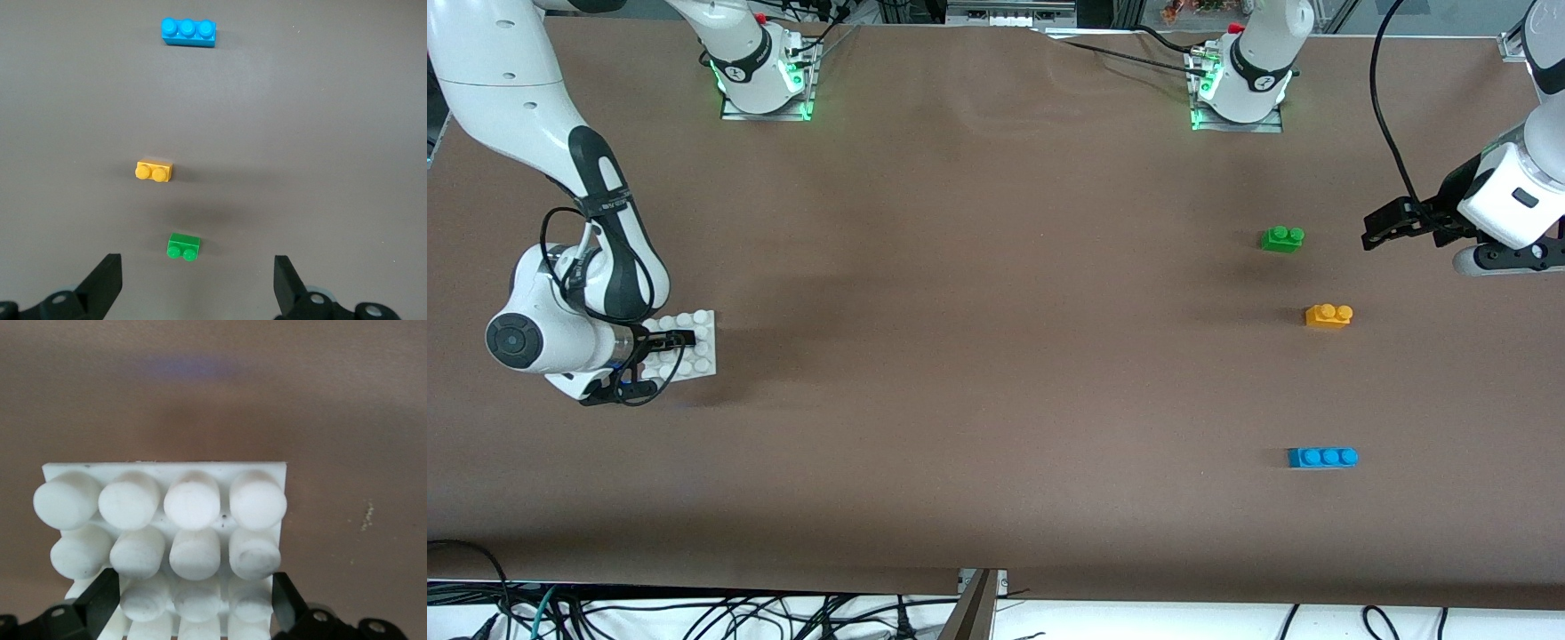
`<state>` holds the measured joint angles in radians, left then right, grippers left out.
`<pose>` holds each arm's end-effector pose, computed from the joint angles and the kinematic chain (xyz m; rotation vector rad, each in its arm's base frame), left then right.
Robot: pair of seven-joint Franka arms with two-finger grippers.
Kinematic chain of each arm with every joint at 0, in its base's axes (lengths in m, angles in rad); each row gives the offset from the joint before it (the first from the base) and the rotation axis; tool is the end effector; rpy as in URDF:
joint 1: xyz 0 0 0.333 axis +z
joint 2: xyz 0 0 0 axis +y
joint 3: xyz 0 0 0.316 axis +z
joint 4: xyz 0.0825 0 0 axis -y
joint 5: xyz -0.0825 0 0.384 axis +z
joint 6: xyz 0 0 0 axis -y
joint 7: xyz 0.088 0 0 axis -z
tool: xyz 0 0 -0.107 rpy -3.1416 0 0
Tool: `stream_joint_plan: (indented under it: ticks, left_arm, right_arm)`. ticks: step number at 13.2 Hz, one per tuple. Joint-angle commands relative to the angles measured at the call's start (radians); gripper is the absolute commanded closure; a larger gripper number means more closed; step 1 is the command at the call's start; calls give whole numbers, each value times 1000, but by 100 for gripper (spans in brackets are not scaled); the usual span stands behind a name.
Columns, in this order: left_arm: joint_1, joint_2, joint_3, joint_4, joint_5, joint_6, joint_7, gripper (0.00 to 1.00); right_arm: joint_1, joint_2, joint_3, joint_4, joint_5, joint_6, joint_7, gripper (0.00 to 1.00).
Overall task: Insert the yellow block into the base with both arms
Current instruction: 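Carry the white base plate with the right gripper toward the table center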
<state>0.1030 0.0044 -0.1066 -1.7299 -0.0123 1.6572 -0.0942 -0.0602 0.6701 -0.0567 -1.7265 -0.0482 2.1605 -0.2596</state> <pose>0.5557 -0.0031 0.5541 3.1270 0.1441 -0.1215 0.6383 -0.0744 0.1792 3.0776 0.2814 -0.3804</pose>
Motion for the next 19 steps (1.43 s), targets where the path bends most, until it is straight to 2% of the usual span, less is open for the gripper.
stream_joint_plan:
  ticks: [1,6,12,19]
  left_arm:
    - [9,-17,-2,-14,-17,-2,22,0]
    - [9,-17,-2,-14,-17,-2,22,0]
    - [9,-17,-2,-14,-17,-2,22,0]
    - [9,-15,-2,-14,-17,-2,22,0]
  right_arm:
    - [5,28,43,-7,59,36,-7,0]
    - [62,40,64,-4,73,67,64,0]
    - [212,52,64,8,74,73,239,0]
    - [399,94,64,27,87,153,471,0]
